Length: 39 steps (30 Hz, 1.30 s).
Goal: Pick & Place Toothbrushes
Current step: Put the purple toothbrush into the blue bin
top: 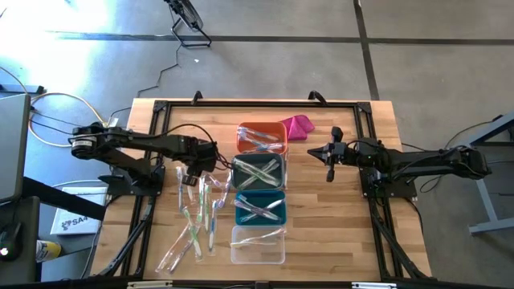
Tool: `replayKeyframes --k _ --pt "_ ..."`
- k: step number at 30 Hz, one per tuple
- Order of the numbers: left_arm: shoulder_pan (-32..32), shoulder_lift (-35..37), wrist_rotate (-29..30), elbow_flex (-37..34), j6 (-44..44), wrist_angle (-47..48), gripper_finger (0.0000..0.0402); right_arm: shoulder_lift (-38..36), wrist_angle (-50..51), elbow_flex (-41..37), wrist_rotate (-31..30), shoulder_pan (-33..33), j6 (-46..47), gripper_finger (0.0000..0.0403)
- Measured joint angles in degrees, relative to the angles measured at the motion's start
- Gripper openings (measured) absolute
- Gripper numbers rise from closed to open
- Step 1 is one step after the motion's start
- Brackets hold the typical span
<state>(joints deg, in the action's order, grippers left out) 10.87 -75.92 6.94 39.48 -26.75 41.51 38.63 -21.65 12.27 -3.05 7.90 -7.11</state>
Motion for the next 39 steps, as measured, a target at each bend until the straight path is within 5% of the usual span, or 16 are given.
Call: replayKeyframes --k 39 --pt "0.0 -3.8 3.3 -4.5 -1.5 -10.4 0.0140 0.0 0.0 0.0 0.0 0.0 0.0 0.0004"
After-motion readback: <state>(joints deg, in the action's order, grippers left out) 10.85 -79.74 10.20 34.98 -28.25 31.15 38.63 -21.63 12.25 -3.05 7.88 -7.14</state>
